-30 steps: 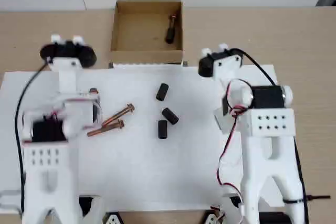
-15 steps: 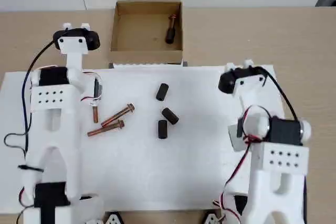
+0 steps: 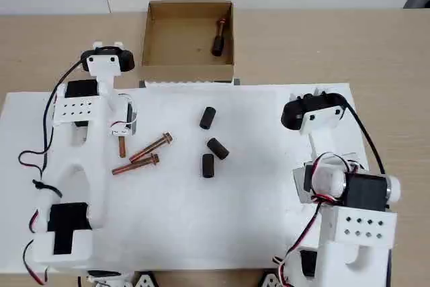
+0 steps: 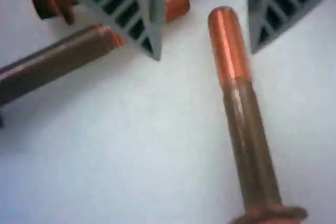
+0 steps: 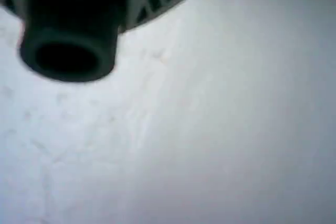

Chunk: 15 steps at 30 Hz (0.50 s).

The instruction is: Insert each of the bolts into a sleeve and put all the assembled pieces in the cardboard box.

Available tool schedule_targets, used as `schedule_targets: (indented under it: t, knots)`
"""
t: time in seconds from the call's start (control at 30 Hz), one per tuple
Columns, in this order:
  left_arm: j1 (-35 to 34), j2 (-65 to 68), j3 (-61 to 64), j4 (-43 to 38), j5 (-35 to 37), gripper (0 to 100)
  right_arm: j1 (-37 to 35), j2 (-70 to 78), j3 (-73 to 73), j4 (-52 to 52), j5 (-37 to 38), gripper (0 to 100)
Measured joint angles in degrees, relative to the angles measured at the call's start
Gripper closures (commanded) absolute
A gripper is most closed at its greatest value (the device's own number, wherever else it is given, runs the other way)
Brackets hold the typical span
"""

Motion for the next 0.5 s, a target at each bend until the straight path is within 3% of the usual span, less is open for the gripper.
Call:
schedule_targets:
  t: [0.5]
  knots:
    - [-5.27,9.23,-8.09,-1.23,0.18,89,0.0,0.0,0.0,0.0,0.0,99.5]
